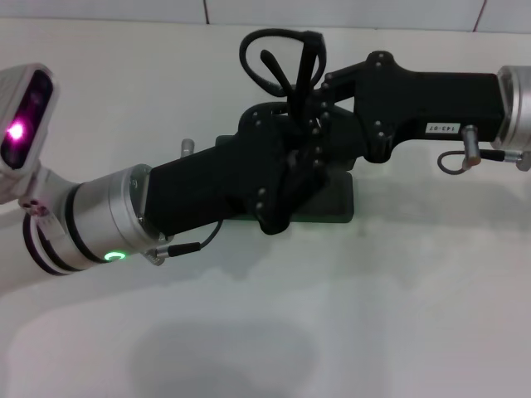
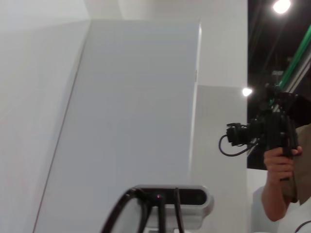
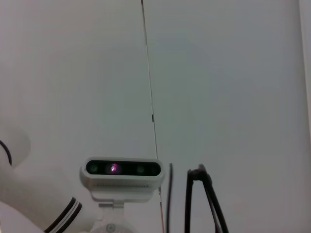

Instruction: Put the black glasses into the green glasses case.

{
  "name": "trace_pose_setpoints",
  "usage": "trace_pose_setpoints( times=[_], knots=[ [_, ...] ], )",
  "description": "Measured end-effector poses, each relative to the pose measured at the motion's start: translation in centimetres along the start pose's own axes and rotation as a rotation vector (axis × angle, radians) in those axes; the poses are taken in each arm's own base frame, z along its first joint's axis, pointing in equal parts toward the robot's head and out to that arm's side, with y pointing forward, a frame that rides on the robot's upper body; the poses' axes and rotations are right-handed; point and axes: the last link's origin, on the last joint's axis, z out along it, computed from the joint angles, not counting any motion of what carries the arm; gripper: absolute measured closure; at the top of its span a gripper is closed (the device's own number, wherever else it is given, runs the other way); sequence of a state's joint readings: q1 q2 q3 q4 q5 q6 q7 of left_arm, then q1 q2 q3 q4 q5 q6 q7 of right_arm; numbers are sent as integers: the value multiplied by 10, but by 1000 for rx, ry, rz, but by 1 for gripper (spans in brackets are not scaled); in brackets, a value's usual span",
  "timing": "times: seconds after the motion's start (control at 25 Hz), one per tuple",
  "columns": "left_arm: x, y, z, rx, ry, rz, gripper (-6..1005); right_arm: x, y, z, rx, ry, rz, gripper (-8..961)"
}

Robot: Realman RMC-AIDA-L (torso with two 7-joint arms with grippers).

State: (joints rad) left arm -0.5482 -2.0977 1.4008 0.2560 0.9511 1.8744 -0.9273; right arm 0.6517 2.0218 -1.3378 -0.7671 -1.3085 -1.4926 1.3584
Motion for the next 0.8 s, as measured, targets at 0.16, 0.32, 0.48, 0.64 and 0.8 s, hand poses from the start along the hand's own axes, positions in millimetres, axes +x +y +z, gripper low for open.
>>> trace_pose_setpoints(
  times=[0.16,0.32,0.48,0.64,0.8],
  knots=[
    [-1,-1,-1,17,2,-6,979,1,1,2,-8,13,-1,906],
    [-2,-1,-3,26,1,-12,979,2,1,2,-13,18,-1,906],
    [-3,-1,-3,30,-5,-16,979,2,2,3,-19,24,-1,905],
    [-4,-2,-4,38,-12,-18,979,2,3,4,-23,27,-3,905],
    [-5,-1,-5,46,-13,-24,979,2,3,4,-25,27,-3,905]
  ],
)
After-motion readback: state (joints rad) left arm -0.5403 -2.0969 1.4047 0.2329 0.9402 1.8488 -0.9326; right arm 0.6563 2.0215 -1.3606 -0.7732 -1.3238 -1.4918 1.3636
